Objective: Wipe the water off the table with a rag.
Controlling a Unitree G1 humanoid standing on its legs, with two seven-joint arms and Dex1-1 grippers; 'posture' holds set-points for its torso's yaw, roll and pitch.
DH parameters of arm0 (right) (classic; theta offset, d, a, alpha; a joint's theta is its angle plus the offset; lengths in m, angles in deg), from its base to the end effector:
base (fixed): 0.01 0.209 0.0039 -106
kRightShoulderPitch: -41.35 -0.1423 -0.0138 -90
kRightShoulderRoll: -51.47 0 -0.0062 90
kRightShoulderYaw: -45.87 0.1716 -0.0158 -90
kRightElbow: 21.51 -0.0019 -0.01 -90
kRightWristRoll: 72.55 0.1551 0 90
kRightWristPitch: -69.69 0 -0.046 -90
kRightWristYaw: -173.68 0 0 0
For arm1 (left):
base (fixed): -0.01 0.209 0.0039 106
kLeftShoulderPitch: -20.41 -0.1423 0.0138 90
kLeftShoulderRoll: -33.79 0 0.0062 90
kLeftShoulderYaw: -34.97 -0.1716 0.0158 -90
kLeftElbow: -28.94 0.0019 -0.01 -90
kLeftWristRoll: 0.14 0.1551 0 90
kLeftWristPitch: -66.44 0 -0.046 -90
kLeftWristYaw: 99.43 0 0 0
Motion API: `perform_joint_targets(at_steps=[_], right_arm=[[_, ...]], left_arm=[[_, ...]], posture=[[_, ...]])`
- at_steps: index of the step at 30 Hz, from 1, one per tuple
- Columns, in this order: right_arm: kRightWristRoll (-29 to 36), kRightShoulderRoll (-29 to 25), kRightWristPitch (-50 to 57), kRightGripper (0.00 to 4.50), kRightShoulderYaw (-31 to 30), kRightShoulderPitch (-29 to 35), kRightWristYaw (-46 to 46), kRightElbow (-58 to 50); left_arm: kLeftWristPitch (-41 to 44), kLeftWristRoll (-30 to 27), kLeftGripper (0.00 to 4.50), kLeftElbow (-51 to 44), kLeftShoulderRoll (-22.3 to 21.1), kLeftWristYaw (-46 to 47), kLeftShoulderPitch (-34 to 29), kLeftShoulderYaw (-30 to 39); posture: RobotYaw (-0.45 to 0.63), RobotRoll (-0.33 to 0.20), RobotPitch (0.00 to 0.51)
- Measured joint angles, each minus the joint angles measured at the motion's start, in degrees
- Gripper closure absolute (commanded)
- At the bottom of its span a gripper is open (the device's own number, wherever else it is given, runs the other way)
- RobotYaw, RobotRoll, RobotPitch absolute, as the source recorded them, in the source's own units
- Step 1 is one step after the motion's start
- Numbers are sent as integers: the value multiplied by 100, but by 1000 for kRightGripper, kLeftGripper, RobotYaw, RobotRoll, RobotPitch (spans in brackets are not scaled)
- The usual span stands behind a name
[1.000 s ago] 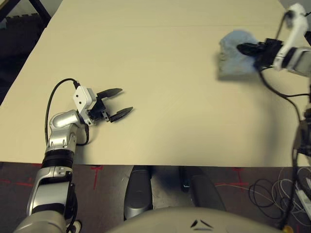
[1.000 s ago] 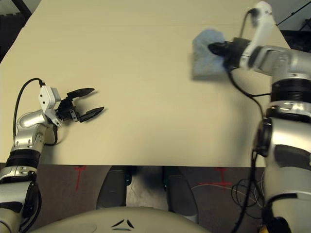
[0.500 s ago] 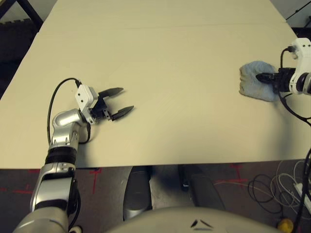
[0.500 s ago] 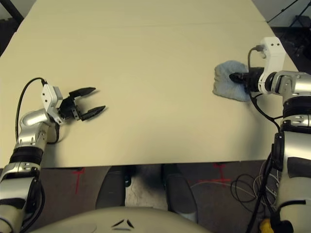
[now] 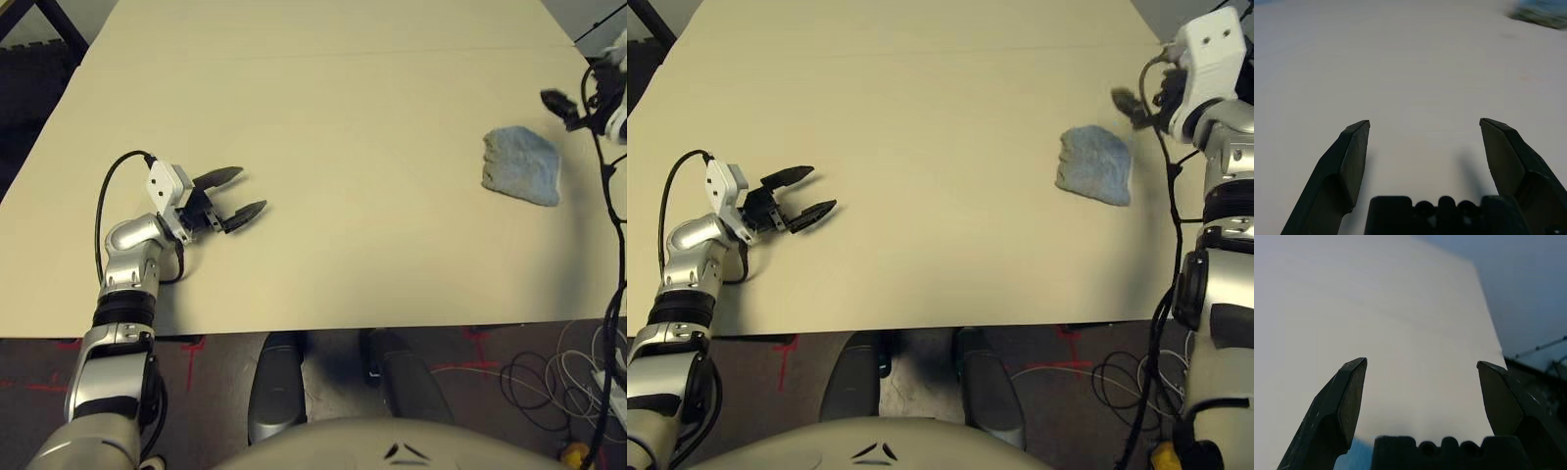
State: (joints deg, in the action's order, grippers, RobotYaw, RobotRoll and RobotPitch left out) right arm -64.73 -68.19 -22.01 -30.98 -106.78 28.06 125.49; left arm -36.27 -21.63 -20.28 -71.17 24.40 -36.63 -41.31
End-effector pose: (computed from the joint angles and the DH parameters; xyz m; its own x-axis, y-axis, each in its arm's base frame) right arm 0.3159 -0.3464 0.2468 0.9878 0.0887 0.1278 -0.0490 0.9572 -0.2853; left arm 0.2982 0.3031 0.1312 0.7992 -0.5814 0.1526 0.5580 0.8120 0.1712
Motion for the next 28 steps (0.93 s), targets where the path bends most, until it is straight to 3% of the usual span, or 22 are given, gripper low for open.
perform_joint_targets(at_steps=[4,11,18,28], right_arm=[[291,154,-387,25,387,14,-195,182],[602,341,-973,25,876,208,-592,370],[845,512,-1186,25,1231,664,-860,605],[981,631,-1288,25,1278,907,-968,625]], left_arm=[[-81,9,0,673,-183,1024,656,489],[-338,135,0,1557,-517,2085,1117,843],[-554,263,0,1899,-619,2400,1159,877],[-660,388,0,2077,-638,2417,1171,861]], posture=[[215,0,189],[220,0,175],[217,0,162],[188,0,158]])
